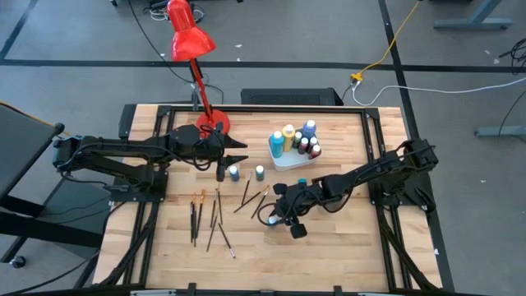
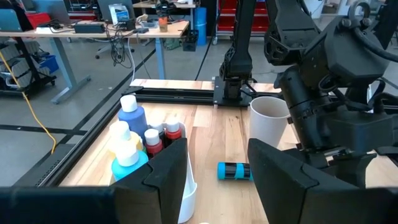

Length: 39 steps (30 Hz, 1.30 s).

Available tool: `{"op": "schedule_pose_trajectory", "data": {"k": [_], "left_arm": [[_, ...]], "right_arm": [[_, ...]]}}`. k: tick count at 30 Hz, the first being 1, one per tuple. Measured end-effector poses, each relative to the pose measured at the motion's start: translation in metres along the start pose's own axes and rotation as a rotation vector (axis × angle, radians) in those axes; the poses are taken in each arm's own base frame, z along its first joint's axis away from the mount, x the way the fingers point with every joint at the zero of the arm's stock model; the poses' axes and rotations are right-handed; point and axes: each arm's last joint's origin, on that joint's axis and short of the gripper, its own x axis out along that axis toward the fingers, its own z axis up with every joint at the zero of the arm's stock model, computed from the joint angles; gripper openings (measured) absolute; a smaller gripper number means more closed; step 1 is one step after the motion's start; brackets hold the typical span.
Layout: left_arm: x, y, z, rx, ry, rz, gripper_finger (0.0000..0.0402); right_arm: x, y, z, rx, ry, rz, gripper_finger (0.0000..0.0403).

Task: Pick & Place Paint Supplies
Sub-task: Put the light blue matte acrylic craft paint into the white bin

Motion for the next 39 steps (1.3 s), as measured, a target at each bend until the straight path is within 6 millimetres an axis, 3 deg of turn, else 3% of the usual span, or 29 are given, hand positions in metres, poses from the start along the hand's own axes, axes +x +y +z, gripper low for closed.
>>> {"op": "schedule_pose_trajectory", "data": {"k": [6,13,17,21,30,39], "left_arm": [[0.0,0.0,0.0,0.0,0.001,0.0,0.0178],[0.0,0.0,0.0,0.0,0.003,0.0,0.0178],[0.0,0.0,0.0,0.0,0.003,0.001,0.0178],[0.0,0.0,0.0,0.0,0.001,0.002,0.0178],[0.0,0.0,0.0,0.0,-0.001,0.003,0.0178],[0.0,0.0,0.0,0.0,-0.001,0.003,0.0178]], "right_arm": [[-0.019,0.001,0.013,-0.065,-0.049,-0.047,0.0123],[-0.09,0.002,0.032,-0.091,-0.063,-0.278,0.0115],[-0.133,-0.008,0.029,-0.061,0.002,-0.516,0.0116],[-0.157,-0.023,0.019,0.01,0.048,-0.625,0.0118],[-0.149,-0.064,-0.039,0.085,0.121,-0.667,0.0118],[-0.147,-0.089,-0.086,0.2,0.109,-0.702,0.0118]]}}
